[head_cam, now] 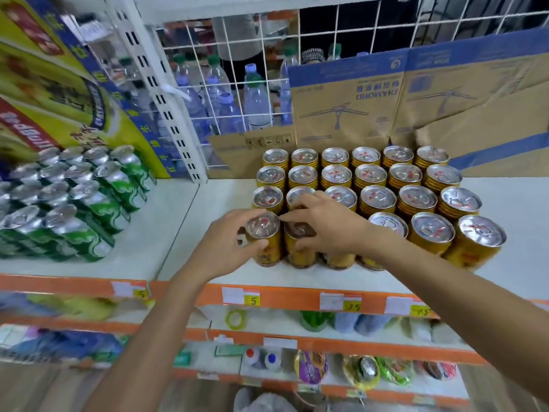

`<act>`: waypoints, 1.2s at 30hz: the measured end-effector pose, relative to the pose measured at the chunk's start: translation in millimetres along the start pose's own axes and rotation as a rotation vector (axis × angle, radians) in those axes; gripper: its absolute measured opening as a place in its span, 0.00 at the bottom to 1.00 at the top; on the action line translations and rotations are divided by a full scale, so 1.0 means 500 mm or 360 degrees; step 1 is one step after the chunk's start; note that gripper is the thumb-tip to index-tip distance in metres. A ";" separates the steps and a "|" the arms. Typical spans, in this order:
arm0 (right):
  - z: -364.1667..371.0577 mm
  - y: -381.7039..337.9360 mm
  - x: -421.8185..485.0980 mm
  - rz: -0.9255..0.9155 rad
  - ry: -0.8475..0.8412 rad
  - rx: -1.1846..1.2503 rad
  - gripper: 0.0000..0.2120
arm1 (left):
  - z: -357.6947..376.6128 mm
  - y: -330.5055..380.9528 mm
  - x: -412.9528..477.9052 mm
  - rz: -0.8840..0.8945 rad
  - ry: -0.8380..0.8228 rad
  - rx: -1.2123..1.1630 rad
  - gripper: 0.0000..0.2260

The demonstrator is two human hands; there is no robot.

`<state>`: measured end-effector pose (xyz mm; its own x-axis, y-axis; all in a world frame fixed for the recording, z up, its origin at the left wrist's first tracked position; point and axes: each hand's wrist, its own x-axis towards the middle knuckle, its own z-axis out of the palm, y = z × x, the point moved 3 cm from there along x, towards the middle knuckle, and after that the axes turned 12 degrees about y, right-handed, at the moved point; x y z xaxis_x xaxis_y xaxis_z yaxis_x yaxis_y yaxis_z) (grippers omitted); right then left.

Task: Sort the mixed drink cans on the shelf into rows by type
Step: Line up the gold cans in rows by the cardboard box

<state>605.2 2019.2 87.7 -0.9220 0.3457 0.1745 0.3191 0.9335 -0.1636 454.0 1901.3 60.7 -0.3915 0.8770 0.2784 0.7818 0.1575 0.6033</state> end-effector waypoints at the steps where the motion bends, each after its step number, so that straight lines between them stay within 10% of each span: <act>1: 0.001 0.000 -0.001 -0.0009 -0.0004 -0.0012 0.29 | -0.003 0.003 0.006 0.0051 -0.0017 0.0044 0.21; 22: -0.020 -0.024 0.006 0.0034 -0.0028 -0.0245 0.17 | -0.017 0.047 0.028 -0.0058 -0.0218 0.0473 0.18; 36: -0.016 -0.026 -0.003 0.0105 0.0021 -0.0387 0.29 | -0.006 0.114 0.056 0.0231 -0.0421 0.1085 0.28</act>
<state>604.1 2007.1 97.3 -0.8950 0.4063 0.1841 0.4233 0.9038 0.0630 486.2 1933.4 105.1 -0.1986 0.9769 0.0788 0.9781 0.2027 -0.0472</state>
